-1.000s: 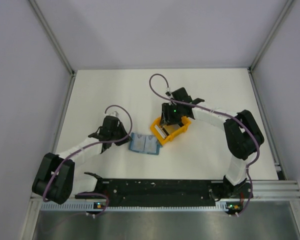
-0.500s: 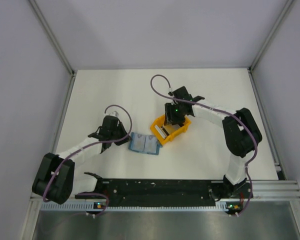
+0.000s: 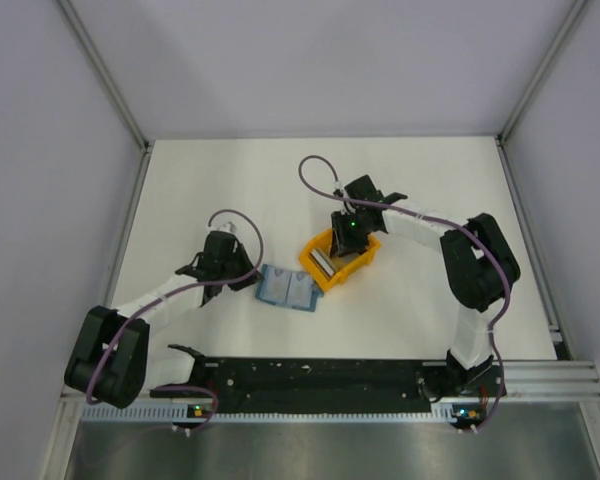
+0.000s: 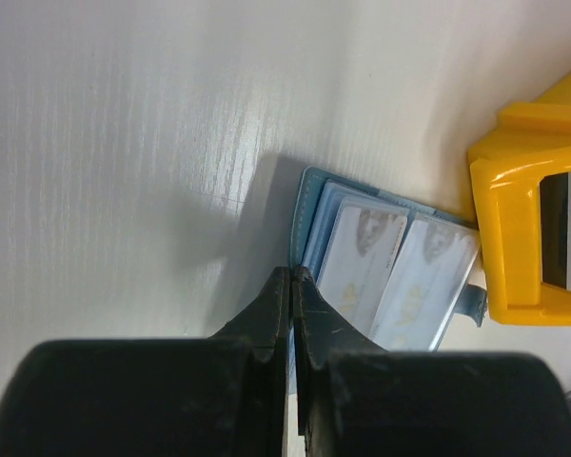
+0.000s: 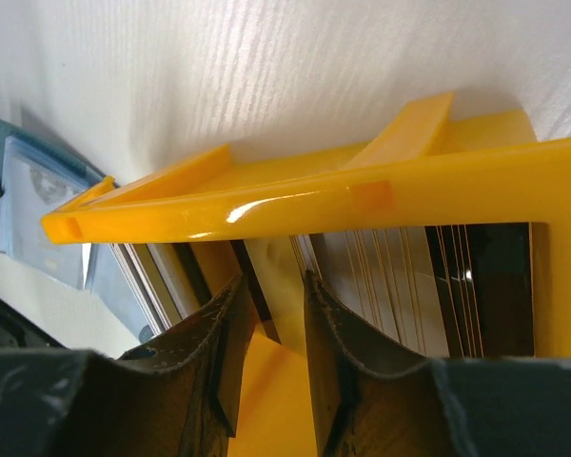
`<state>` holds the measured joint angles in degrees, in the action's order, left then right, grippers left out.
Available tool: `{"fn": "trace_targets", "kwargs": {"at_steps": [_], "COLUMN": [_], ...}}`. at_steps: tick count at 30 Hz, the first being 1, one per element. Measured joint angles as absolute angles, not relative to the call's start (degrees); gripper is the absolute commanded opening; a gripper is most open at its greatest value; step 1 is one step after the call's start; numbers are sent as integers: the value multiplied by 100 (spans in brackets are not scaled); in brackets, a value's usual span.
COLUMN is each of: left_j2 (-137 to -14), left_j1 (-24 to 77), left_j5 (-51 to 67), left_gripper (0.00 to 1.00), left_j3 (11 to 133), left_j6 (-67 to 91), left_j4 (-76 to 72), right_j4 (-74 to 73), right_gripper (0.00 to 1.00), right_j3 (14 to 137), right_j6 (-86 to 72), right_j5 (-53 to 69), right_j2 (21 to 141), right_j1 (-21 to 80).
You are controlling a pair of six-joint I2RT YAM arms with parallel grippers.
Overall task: Put the credit cards into the card holder
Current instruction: Pick up the credit card from the storage box.
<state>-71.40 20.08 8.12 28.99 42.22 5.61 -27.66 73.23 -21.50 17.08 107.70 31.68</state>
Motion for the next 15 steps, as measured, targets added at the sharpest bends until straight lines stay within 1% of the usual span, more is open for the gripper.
{"fn": "trace_targets", "kwargs": {"at_steps": [15], "left_j2": [-7161], "left_j1": [1981], "left_j5": [816], "left_gripper": [0], "left_j3": [2899], "left_j6": [4204], "left_j4": [556], "right_j4": [-2663], "right_gripper": [26], "right_j3": [7382], "right_j6": [-2231], "right_j5": [2840], "right_j2": [10768], "right_j1": [3155]}}
